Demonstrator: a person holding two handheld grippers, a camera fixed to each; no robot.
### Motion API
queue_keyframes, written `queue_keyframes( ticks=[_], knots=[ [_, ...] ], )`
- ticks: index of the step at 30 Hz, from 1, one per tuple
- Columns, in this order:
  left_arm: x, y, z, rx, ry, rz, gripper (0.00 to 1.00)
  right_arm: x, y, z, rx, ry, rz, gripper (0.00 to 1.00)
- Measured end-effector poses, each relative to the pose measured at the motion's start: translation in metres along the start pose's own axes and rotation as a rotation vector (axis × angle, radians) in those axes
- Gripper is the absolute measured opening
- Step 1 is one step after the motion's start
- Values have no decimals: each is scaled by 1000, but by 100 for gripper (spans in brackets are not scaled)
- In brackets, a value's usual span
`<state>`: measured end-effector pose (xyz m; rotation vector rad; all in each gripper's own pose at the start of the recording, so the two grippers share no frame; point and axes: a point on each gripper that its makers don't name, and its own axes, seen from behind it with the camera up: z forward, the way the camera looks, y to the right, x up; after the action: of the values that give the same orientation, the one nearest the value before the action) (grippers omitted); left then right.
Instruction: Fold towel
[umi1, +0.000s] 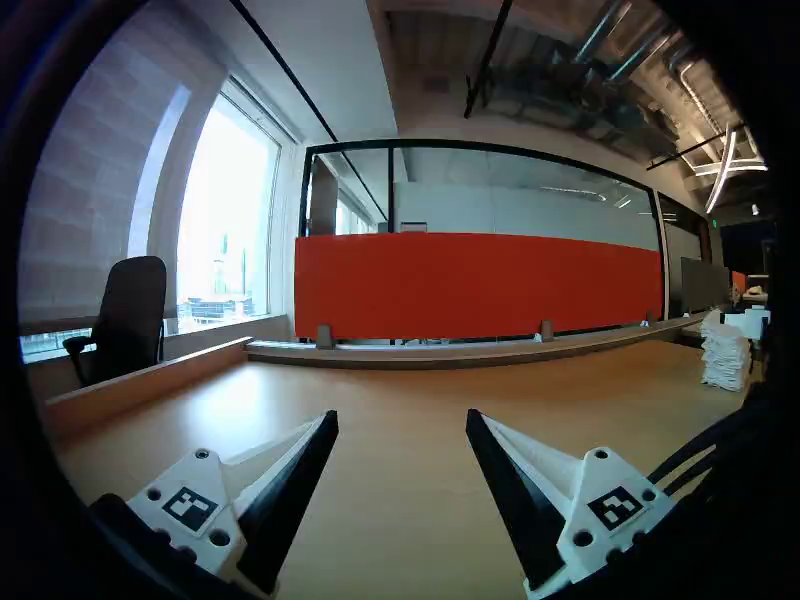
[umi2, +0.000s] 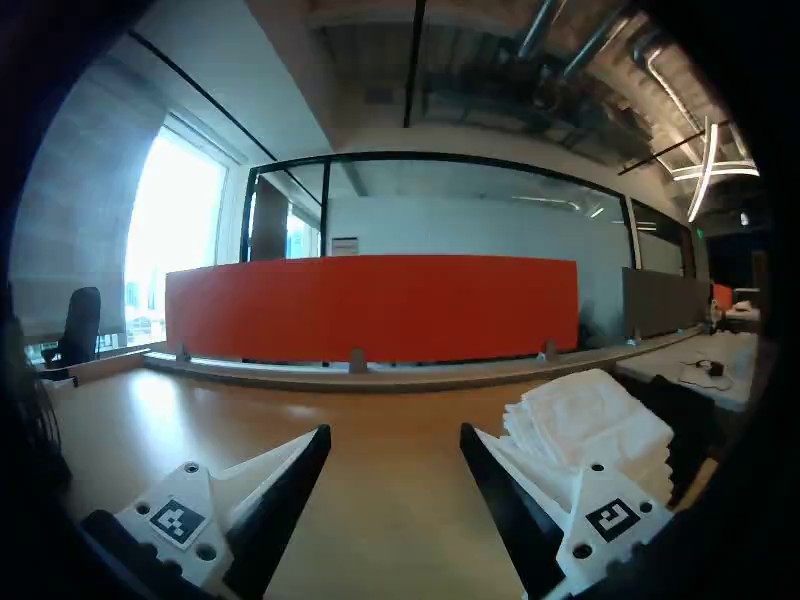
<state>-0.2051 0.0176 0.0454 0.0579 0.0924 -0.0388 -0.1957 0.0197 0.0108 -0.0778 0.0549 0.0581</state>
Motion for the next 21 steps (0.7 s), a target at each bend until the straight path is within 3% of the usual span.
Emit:
queue_keyframes(
  ticks=[21],
  knots=[
    [0,-1,0,0,0,0,95,-30,-1,5,-2,-14,15,100]
  ],
)
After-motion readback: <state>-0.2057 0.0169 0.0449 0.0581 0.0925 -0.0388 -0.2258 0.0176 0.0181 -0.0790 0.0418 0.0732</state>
